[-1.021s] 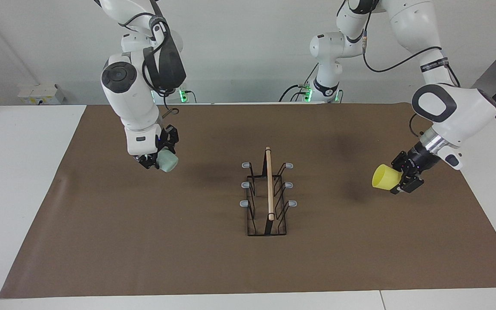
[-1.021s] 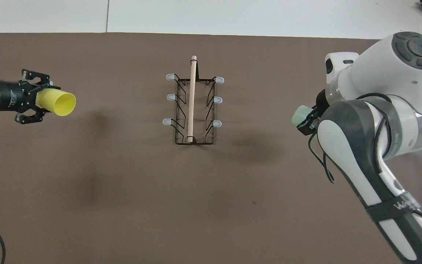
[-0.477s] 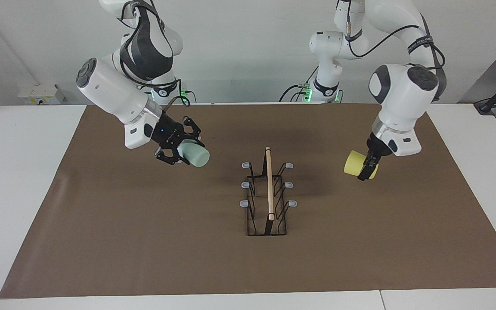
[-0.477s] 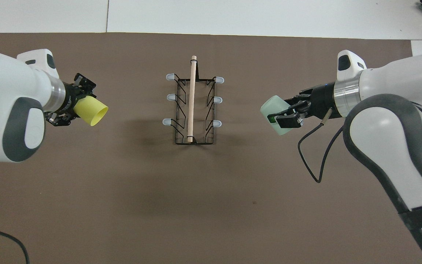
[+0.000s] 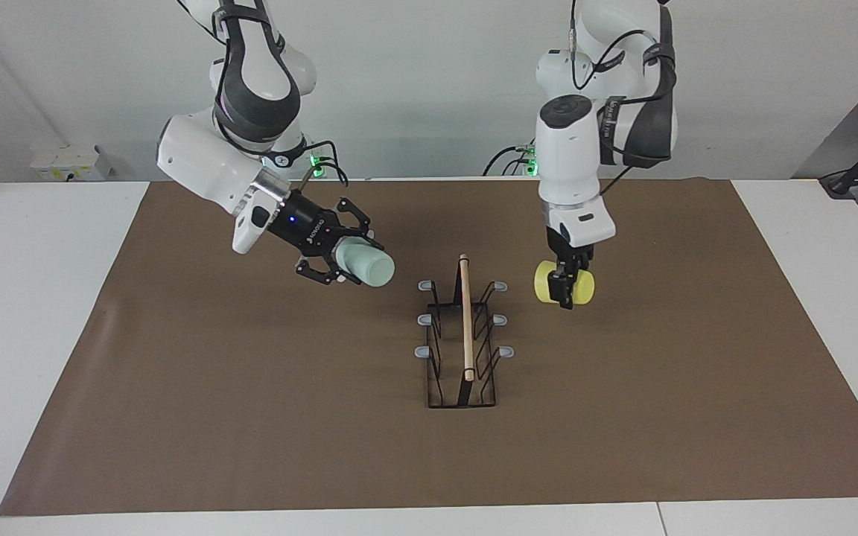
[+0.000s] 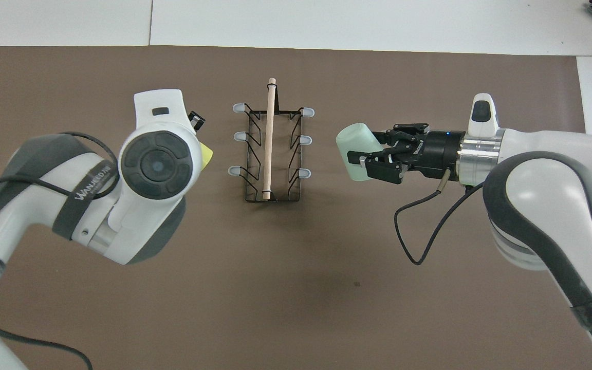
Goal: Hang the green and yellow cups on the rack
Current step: 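Move both cups to the rack pegs with both grippers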
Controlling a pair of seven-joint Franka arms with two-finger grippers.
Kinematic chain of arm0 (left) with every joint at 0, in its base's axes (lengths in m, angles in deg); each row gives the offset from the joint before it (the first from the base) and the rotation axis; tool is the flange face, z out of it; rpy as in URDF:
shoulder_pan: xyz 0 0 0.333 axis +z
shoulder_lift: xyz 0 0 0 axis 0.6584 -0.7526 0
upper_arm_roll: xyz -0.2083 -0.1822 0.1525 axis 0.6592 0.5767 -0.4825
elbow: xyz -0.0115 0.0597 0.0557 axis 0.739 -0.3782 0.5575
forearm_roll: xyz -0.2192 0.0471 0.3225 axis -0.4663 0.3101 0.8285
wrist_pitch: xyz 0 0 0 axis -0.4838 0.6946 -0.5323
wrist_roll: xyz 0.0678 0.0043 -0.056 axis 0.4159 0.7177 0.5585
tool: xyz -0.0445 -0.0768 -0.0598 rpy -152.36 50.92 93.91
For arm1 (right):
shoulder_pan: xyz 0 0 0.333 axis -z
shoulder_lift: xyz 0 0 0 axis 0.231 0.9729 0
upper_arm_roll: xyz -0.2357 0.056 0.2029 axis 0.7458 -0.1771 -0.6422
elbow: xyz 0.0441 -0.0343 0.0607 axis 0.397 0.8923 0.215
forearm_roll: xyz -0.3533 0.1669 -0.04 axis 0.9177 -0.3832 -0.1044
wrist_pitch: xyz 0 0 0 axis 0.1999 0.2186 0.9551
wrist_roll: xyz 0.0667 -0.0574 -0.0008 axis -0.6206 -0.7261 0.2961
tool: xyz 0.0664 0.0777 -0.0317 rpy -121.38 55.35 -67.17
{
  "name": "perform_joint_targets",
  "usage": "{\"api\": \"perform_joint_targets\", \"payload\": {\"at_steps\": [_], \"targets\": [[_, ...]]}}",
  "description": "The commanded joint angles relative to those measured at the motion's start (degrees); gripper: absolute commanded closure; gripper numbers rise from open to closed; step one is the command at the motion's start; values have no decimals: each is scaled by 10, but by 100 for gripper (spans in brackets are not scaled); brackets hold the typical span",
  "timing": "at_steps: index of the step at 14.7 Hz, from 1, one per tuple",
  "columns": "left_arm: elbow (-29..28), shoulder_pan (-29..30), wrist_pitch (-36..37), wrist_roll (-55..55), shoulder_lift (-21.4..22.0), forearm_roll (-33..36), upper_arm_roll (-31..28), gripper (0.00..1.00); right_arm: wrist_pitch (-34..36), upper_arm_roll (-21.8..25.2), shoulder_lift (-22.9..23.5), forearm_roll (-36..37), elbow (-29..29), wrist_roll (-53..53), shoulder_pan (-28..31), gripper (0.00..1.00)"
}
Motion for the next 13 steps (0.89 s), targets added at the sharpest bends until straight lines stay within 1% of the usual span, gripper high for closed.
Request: {"api": "perform_joint_targets", "payload": {"at_steps": [1, 3, 5, 7, 9, 10, 13], "targets": [[-28, -56, -14, 51, 23, 66, -11, 100, -23, -3, -36, -120, 54, 106, 4, 100], [-44, -86, -19, 82, 32, 98, -11, 100, -26, -3, -36, -209, 72, 189, -4, 100], [-57, -97, -31, 101, 32, 133, -10, 100, -40, -3, -34, -324, 90, 275, -23, 100], [-65, -104, -27, 127, 27, 177, -10, 100, -45, -3, -30, -423, 99, 324, -44, 100], [-72, -115, -27, 185, 21, 228, -9, 100, -48, -3, -21, -484, 100, 368, -57, 100], [-72, -116, -25, 206, 14, 239, -9, 100, -47, -3, -15, -512, 102, 397, -60, 100], [-72, -116, -27, 212, 8, 243, -9, 100, -36, -3, 18, -609, 102, 503, -79, 100]]}}
